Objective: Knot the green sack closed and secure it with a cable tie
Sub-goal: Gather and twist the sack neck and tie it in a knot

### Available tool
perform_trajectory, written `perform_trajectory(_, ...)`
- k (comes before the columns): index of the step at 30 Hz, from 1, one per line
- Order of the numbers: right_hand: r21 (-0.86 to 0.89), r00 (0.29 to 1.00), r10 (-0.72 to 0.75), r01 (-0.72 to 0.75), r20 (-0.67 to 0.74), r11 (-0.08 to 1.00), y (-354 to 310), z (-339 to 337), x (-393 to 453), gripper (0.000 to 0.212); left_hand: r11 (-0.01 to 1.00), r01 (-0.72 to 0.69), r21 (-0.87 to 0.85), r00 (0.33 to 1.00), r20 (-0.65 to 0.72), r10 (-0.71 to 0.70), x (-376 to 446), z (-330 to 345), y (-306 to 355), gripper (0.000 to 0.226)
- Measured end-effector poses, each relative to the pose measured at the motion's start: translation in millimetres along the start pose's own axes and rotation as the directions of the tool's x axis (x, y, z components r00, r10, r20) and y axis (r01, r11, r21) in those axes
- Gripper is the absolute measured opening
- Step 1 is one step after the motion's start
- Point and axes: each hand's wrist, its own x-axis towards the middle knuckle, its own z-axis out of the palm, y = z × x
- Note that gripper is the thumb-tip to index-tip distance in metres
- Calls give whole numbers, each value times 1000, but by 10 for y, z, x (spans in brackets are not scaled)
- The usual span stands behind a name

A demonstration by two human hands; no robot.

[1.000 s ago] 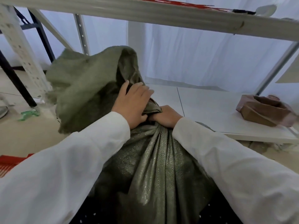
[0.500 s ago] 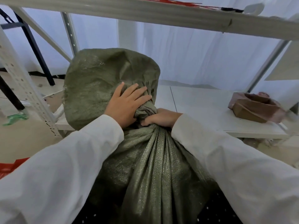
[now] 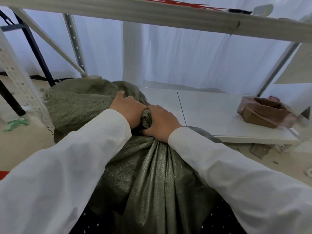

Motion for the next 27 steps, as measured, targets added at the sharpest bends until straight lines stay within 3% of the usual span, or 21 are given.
perform_trajectory(2, 88, 999, 30, -33, 41, 996, 12, -10, 33, 31, 1000, 13, 19, 1000, -19, -13, -32, -19, 16, 25)
perform_trajectory(4, 240, 995, 76, -91, 71, 966, 90, 0, 93, 21, 999, 32, -14, 993, -116, -33, -64, -32, 16, 30)
perform_trajectory(9, 626, 958, 248, -282, 143, 727, 227, 2, 161, 32, 995, 35, -91, 938, -341, -64, -161, -45, 39, 67)
perform_trajectory(14, 827, 932, 310, -319, 185, 464, 275, 17, 176, 32, 990, -95, -105, 799, -601, 13, -201, 78, 68, 52)
perform_trajectory(19, 922, 920, 350, -278, 175, 268, 297, 65, 192, 36, 984, -147, -101, 738, -673, 41, -249, 98, 43, 48)
perform_trajectory(22, 930, 921, 348, -271, 175, 249, 313, 68, 206, 47, 968, -224, -115, 756, -647, 98, -256, 150, 32, 45)
perform_trajectory(27, 895, 913, 299, -360, 278, 264, 333, 23, 200, 56, 972, -226, -63, 803, -578, 149, -203, 337, -48, 59)
